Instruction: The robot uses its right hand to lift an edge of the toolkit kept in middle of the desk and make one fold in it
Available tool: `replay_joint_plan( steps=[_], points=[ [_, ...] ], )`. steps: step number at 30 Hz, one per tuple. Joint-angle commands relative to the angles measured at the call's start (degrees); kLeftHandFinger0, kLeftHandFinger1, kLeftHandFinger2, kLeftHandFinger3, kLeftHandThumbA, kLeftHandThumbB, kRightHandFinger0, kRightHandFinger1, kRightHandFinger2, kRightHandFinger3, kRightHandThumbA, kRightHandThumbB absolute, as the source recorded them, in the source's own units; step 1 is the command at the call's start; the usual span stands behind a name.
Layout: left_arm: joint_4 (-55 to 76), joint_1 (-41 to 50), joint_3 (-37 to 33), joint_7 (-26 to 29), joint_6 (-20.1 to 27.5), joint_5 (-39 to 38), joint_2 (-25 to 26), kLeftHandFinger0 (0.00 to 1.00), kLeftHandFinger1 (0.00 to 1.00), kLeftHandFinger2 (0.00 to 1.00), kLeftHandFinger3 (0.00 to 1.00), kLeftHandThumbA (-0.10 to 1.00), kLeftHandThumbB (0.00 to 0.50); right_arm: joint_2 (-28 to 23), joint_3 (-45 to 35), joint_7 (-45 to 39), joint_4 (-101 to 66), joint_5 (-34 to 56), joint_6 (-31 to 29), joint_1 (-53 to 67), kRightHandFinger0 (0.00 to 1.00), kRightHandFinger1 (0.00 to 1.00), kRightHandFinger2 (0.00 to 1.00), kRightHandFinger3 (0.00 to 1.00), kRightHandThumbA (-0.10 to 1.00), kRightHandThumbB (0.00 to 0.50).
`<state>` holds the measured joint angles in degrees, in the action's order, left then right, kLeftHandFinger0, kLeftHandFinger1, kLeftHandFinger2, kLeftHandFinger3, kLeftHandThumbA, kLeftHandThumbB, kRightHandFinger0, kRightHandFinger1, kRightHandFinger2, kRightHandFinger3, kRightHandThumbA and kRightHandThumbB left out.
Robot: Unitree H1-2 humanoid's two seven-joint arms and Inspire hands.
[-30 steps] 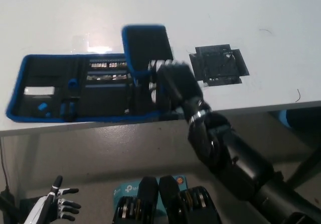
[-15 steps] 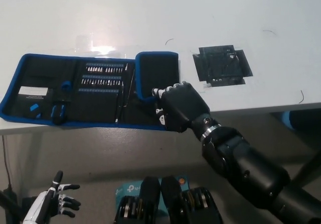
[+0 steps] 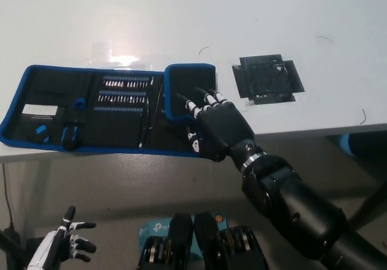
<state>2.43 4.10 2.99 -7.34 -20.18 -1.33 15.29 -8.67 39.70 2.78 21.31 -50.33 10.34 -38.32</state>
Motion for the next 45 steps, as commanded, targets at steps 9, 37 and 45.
replay_joint_plan(
  steps=[9,37,45],
  points=[
    [1.4,0.4,1.0,0.2,0.9,-0.2,0.2,0.48,0.47,0.36,0.62,1.00,0.500,1.7,-8.7,-16.3,-12.4,9.2,8.2,1.6,1.00,1.00,1.00,1.00,0.75,0.500],
    [-0.3,1.0,1.3,0.2,2.6,0.2,0.4,0.42,0.45,0.36,0.60,1.00,0.500,2.8,-49.0,-23.8,-39.2,48.3,10.3,17.9,1.00,1.00,1.00,1.00,0.25,0.179],
    [0.0,1.2,1.6,0.3,2.0,0.1,0.7,0.43,0.43,0.33,0.61,1.00,0.500,3.4,-62.7,-18.1,-28.1,51.2,-1.5,31.3,0.56,0.66,1.00,1.00,0.01,0.158]
  ],
)
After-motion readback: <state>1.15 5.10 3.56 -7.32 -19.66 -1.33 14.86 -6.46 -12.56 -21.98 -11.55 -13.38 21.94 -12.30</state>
